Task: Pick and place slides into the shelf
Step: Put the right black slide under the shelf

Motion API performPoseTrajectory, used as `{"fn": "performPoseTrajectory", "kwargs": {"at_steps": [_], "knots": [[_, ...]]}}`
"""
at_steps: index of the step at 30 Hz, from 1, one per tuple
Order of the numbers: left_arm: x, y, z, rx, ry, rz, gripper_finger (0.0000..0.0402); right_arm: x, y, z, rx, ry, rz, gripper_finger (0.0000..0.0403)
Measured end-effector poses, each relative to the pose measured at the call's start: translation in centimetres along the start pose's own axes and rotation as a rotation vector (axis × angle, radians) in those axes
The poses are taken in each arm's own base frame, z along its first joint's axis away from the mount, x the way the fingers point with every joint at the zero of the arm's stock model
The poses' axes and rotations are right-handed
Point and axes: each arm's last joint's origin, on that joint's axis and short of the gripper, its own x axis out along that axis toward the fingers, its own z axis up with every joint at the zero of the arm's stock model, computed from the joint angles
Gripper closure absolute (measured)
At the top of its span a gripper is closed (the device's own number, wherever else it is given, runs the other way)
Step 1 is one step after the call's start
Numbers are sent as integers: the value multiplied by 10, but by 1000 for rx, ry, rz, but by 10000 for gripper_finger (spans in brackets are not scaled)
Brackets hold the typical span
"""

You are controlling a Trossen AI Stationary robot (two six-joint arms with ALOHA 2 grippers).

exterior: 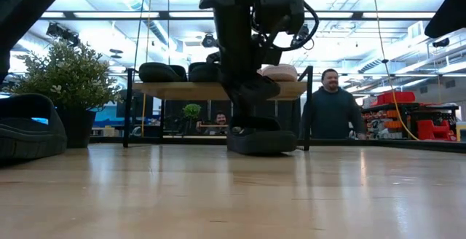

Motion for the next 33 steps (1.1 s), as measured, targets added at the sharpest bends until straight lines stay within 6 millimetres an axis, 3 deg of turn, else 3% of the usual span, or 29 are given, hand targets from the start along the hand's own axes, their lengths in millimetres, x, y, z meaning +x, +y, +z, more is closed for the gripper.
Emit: {"fn": "performPoseTrajectory", "kwargs": {"at_steps": [6,11,15,19,27,33], "knots": [[-17,-15,-10,114,-6,-13,243,0,0,0,0,0,0,393],[-39,-30,-27,212,15,-12,248,0,0,0,1,0,0,394],[-57,-40,-43,218,32,-6,296,0,0,0,3,0,0,392],[-73,-56,-52,176,48,-121,376,0,0,0,3,0,0,394],[-95,-86,-42,147,-166,-314,396,0,0,0,2,-1,0,394],[-75,-96,-31,163,-192,-397,397,0,2,0,18,-3,16,396]]}}
